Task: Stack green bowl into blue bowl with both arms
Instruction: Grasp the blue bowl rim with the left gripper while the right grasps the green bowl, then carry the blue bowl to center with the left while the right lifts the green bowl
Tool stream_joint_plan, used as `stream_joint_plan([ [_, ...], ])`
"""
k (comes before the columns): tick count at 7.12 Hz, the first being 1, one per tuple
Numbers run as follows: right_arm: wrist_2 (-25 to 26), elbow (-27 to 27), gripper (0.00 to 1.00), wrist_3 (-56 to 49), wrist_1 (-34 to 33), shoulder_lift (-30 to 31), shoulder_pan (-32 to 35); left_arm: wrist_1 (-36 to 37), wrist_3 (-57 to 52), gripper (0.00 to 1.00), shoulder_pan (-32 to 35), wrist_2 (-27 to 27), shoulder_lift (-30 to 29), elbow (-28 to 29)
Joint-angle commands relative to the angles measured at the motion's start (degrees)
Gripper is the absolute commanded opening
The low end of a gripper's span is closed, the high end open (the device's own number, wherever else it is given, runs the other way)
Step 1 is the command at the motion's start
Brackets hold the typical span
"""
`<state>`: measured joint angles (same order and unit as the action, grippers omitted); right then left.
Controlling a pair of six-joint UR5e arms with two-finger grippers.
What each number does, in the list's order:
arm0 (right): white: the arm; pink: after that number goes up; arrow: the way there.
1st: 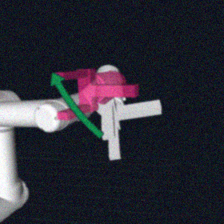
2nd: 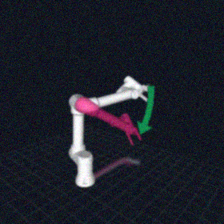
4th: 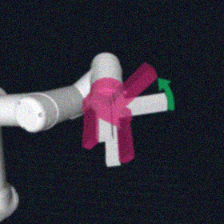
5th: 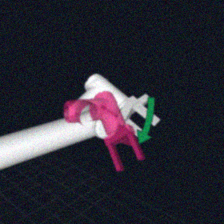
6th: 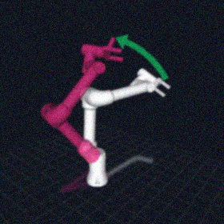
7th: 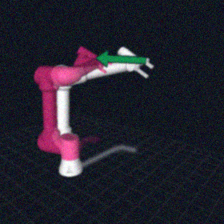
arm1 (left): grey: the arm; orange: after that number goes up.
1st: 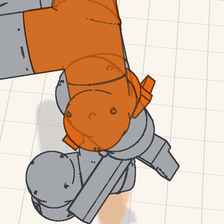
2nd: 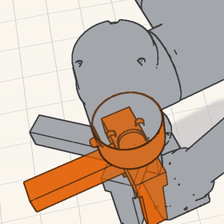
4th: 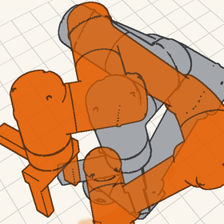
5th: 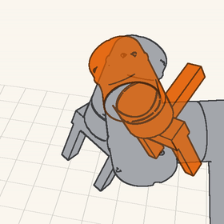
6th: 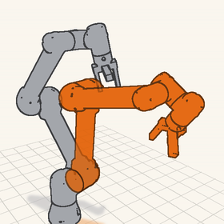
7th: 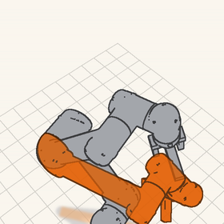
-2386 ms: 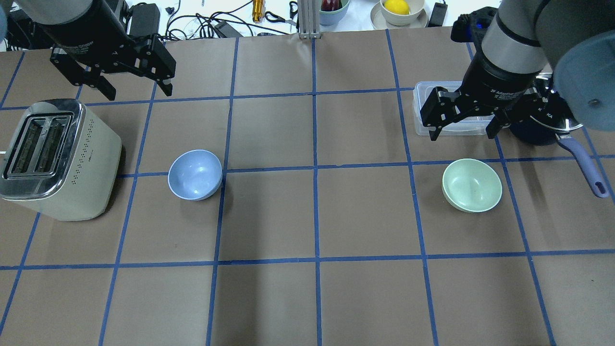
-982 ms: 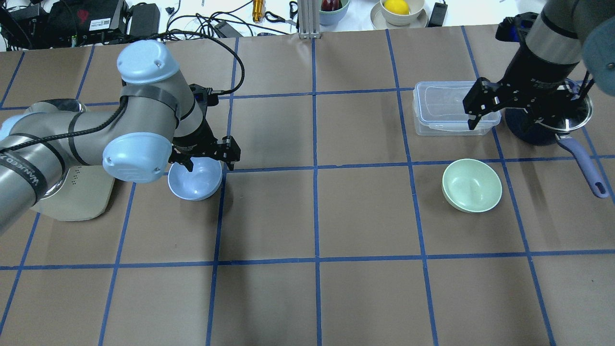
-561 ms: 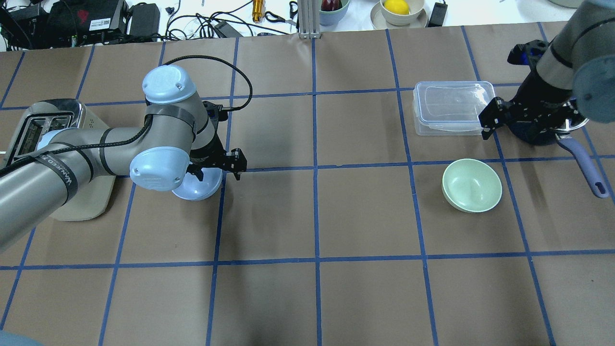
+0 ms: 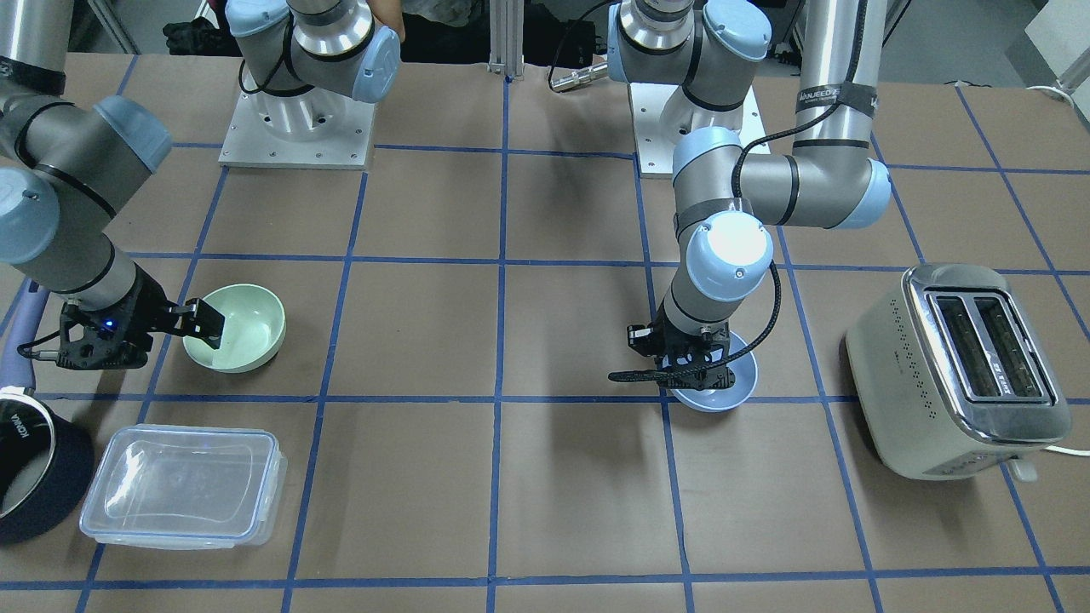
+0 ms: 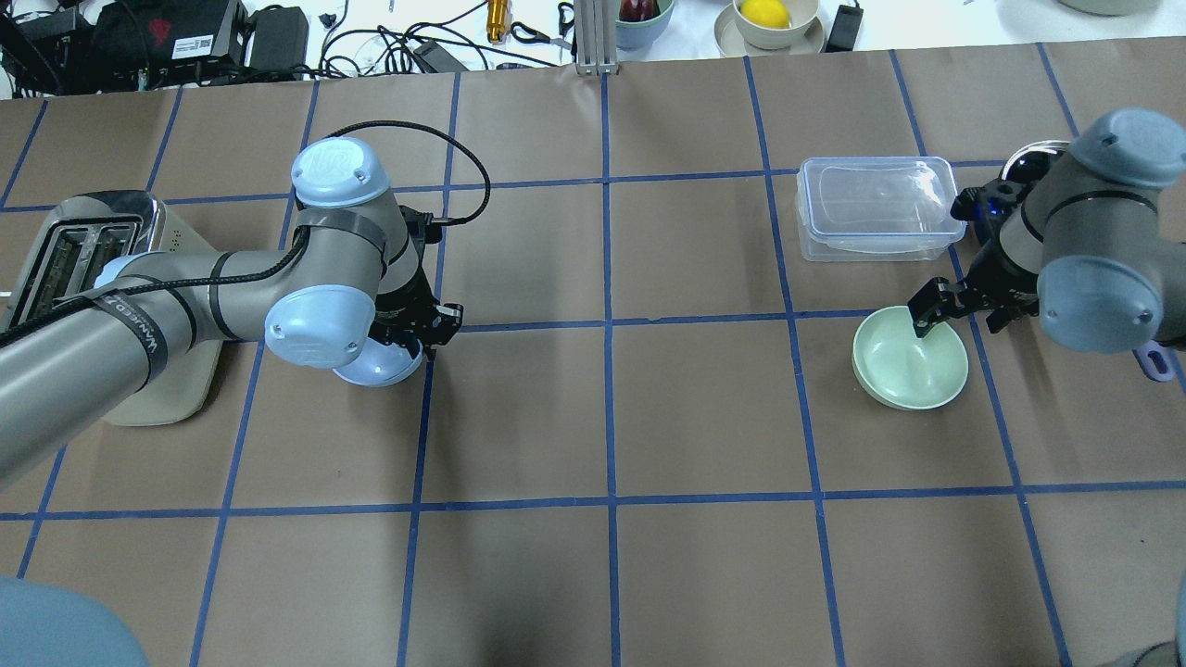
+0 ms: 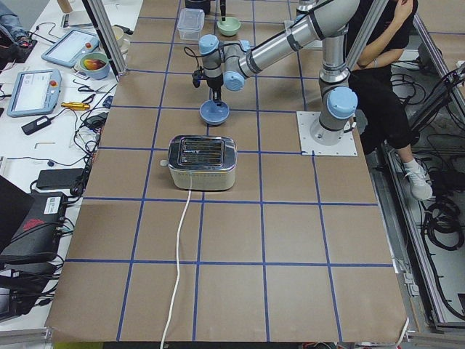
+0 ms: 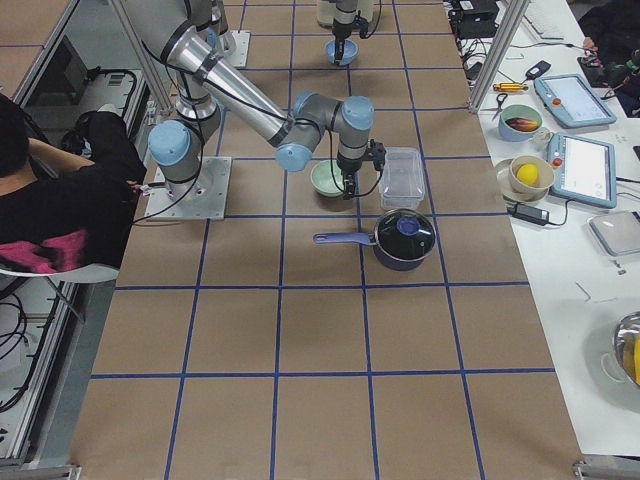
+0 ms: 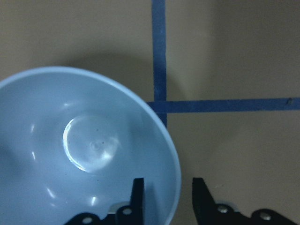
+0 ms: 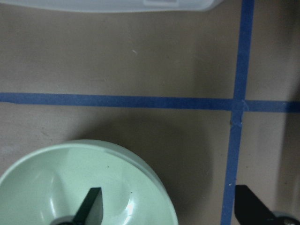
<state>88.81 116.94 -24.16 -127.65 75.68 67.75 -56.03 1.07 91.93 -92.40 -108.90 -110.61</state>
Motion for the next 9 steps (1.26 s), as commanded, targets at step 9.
stream_joint_plan([
  [9, -0.7, -12.7, 0.00, -0.2, 19.9, 3.0, 0.3, -3.7, 35.9, 0.00, 26.2, 1.4, -11.9, 20.9],
])
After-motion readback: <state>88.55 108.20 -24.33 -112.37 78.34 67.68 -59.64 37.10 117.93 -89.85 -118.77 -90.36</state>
